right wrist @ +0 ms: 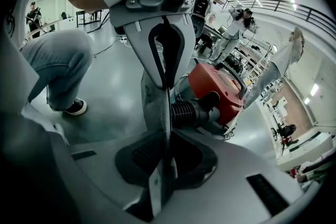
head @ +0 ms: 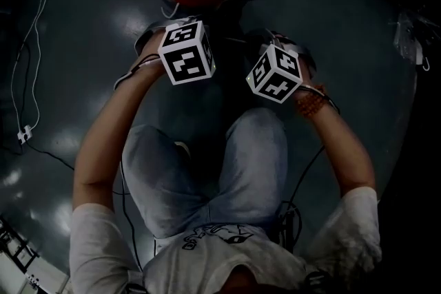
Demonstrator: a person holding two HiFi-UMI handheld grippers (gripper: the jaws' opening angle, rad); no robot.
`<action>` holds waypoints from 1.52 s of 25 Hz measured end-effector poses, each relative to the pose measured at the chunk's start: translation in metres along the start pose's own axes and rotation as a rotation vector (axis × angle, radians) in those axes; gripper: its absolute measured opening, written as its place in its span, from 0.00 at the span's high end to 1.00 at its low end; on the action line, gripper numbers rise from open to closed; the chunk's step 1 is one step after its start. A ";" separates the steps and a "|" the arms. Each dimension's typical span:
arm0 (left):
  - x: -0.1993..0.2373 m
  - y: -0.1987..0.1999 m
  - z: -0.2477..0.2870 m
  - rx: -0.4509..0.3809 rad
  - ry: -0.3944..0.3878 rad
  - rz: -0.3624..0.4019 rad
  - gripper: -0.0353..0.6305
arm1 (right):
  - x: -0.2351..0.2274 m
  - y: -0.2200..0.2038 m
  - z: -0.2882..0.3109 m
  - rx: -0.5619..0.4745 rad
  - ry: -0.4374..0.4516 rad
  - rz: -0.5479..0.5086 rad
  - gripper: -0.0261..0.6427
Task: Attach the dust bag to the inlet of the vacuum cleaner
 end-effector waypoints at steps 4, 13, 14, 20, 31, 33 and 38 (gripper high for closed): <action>0.004 -0.002 0.013 0.013 0.015 -0.010 0.91 | -0.005 -0.009 0.015 -0.004 0.006 -0.002 0.90; 0.013 -0.009 0.016 0.004 0.030 -0.063 0.91 | -0.017 -0.007 0.026 -0.008 0.018 -0.045 0.89; 0.014 -0.006 0.014 0.008 0.036 -0.050 0.91 | -0.015 -0.008 0.027 -0.015 0.024 -0.034 0.89; 0.019 -0.006 0.007 -0.001 0.052 -0.065 0.91 | -0.018 -0.003 0.022 -0.023 0.008 -0.037 0.89; 0.029 -0.005 0.010 -0.002 0.079 -0.061 0.91 | -0.027 -0.012 0.013 -0.062 -0.020 0.051 0.89; 0.030 -0.002 0.011 0.000 0.090 -0.050 0.91 | -0.028 -0.015 0.016 -0.062 -0.015 0.063 0.89; 0.033 -0.010 0.016 0.006 0.084 -0.086 0.91 | -0.038 -0.010 0.017 -0.047 -0.061 0.010 0.89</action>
Point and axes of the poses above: the fingertips, and each gripper's own axes: z forward along the fingers, x to its left, y out of its top, the point moved 4 cm from there along -z, backward along the fingers, and after that the axes turned 7 degrees about -z, right-handed, at the moved point
